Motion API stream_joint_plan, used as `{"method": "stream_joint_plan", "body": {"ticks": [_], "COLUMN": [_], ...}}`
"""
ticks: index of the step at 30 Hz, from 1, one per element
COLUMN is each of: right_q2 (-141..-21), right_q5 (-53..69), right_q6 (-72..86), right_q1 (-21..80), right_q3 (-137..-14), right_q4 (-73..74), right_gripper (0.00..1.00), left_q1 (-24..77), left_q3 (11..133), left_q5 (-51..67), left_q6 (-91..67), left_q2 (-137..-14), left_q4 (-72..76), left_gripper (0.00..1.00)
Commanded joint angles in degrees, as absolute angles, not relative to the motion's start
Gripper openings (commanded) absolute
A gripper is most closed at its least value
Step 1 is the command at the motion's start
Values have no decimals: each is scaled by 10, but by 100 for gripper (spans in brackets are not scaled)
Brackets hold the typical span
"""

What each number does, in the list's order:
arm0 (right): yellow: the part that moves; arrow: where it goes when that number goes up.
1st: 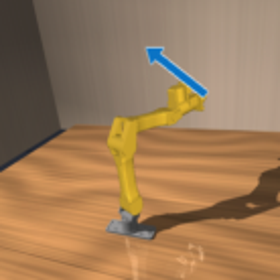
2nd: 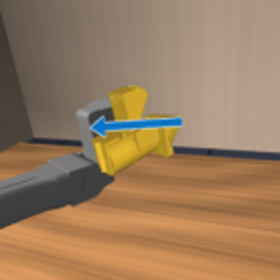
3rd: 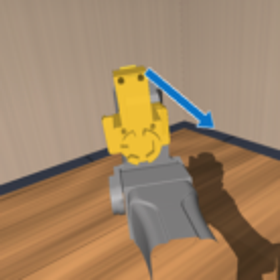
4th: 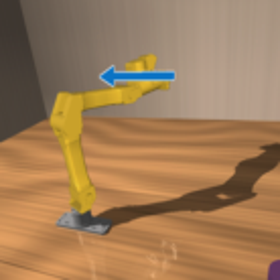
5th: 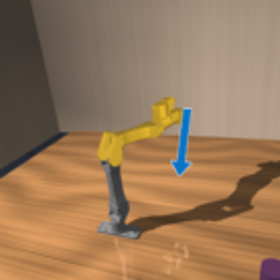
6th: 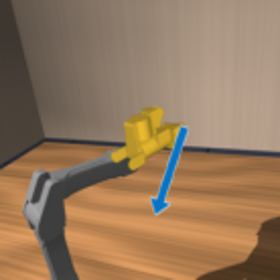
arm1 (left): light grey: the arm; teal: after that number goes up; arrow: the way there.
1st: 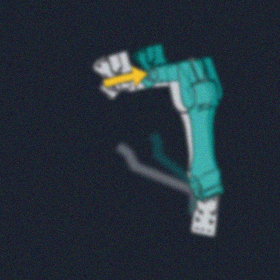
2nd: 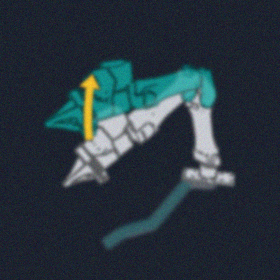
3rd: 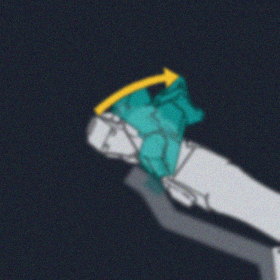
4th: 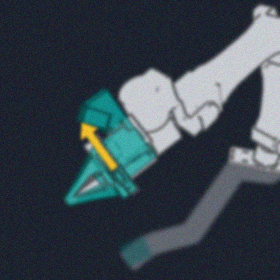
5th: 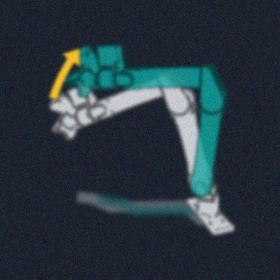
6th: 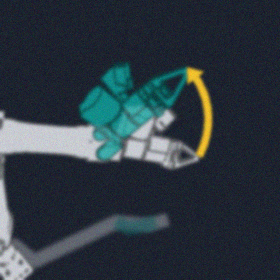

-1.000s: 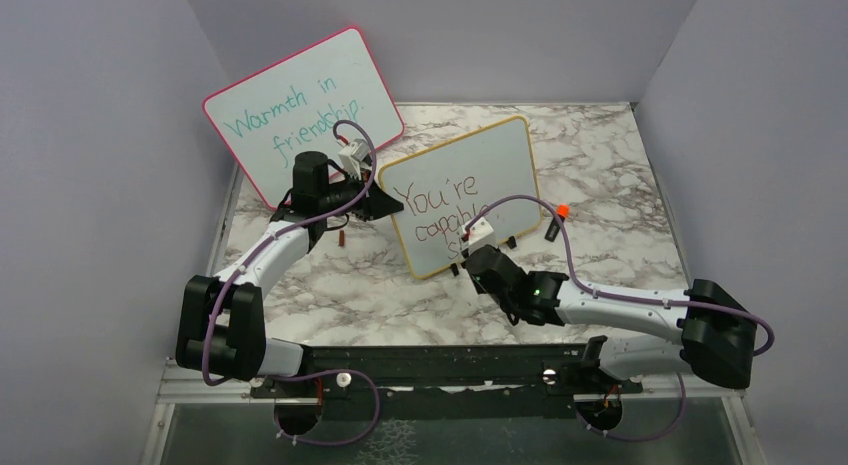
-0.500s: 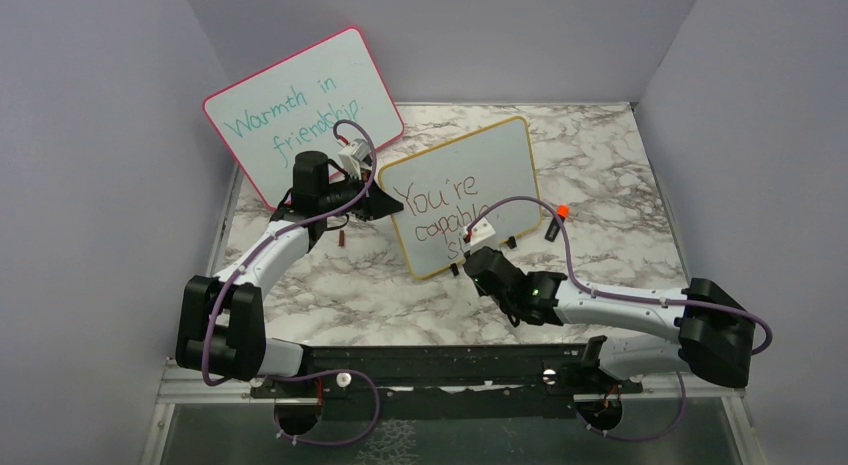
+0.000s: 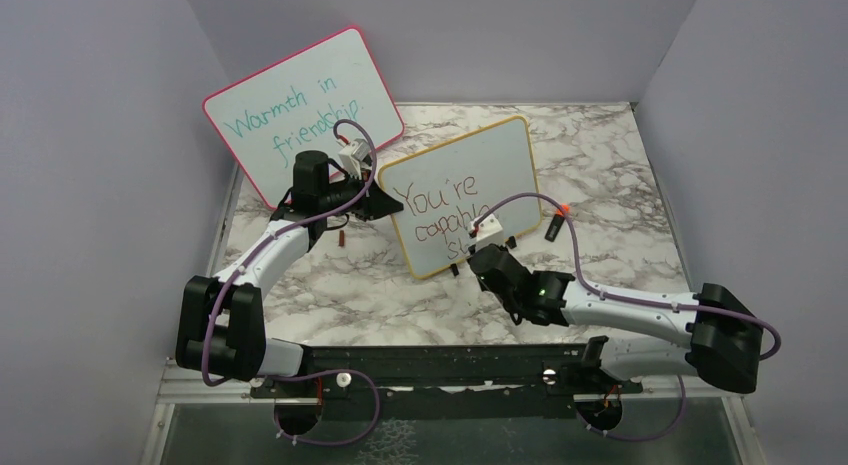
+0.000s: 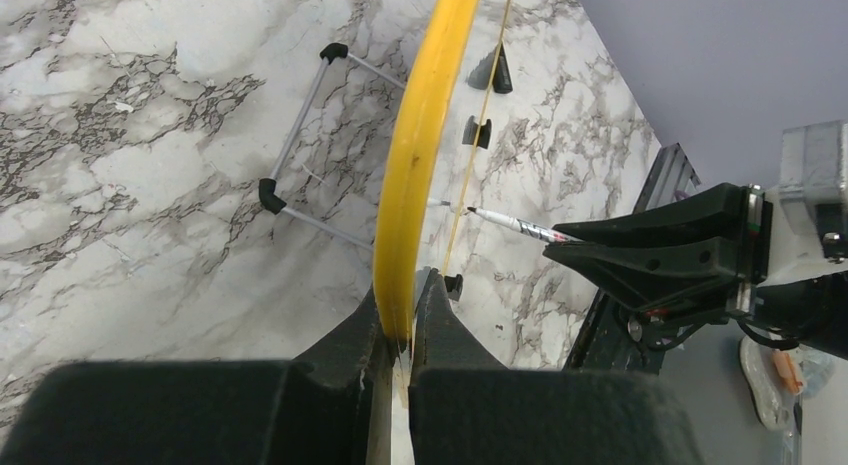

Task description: Write a sentence on the whiteboard

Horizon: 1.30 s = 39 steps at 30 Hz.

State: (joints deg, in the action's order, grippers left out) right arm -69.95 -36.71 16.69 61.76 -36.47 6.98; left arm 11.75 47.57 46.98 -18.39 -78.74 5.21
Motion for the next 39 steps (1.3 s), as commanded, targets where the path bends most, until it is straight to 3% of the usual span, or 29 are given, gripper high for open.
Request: {"method": "stream_joint_plan", "body": {"ticks": [1,18,39], "right_q2": [-677,-706,-714], "right_q5": [-386,-384,-360], "right_q6": [156,145,213], "right_q1": [613,599,596], "right_q3": [-359,-359,-356], "right_q4": [42,9,86], "right_gripper": [1,1,1], "left_q1": [120,121,120], "left_q3": [468,468,469], "left_q5": [350,351,347], "left_q6": [-124,-124,-122], "left_q2": [-802,-803,-802], "left_q4": [-28,-29,-32], "left_gripper": [0,0,0]}}
